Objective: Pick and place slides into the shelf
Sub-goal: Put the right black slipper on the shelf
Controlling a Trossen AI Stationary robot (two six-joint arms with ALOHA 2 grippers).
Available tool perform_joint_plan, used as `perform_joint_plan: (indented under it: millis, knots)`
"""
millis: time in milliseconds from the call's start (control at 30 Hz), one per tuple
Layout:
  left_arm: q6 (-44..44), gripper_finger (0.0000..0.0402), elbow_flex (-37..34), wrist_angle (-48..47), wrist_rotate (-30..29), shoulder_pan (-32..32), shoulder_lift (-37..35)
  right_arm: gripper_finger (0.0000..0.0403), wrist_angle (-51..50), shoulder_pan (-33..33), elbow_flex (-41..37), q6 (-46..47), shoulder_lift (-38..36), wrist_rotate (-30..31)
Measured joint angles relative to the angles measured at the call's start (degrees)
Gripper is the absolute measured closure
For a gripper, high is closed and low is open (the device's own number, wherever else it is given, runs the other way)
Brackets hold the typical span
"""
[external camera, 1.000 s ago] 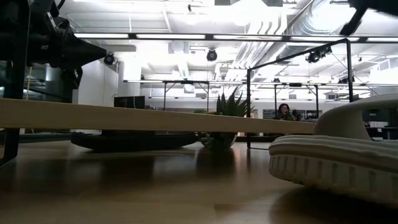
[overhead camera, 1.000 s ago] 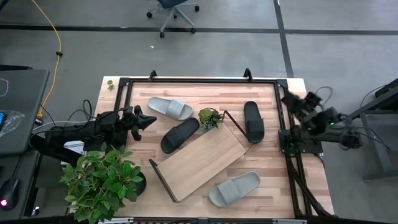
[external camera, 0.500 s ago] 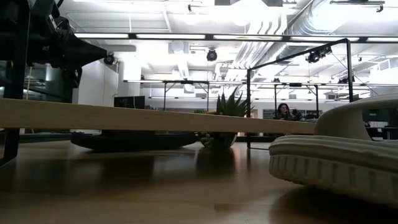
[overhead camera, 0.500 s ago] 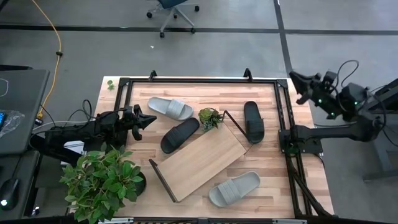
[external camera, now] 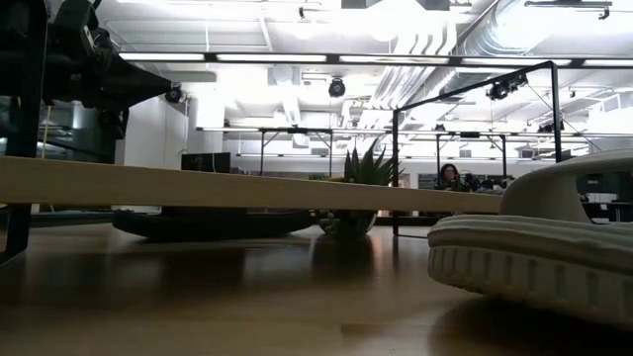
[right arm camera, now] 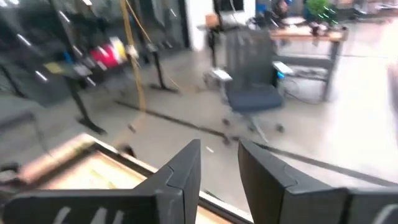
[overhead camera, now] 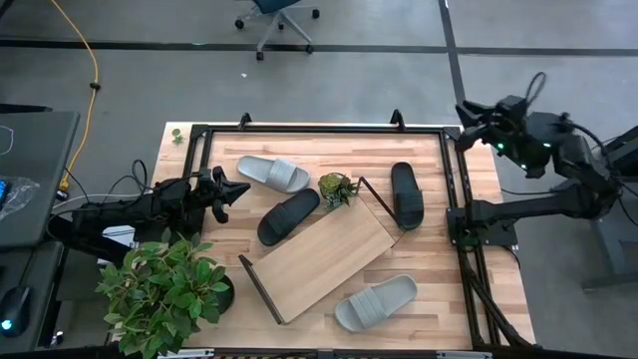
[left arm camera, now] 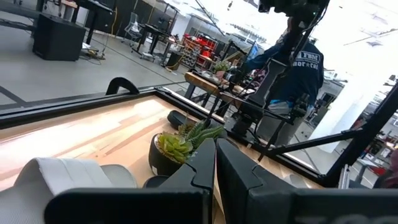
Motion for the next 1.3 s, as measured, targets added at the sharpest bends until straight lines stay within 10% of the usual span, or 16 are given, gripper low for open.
perform_joint_plan:
  millis: [267,700,1300]
  knots:
    - [0.0,0.0396,0.0,0.0,0.0,0.0,0.0,0.0304,-21.5,-16.1,8.9,5.9,9.0,-17.0]
    - [-0.2,0.0396,0.0,0.0,0.0,0.0,0.0,0.0304,-30.0,-46.1,10.0,-11.5,23.0,-58.5]
    - [-0.4,0.0396,0.0,0.0,0.2,0.0,0.0,0.0304,-41.2,-51.8,10.0,-12.9,43.8,-68.0]
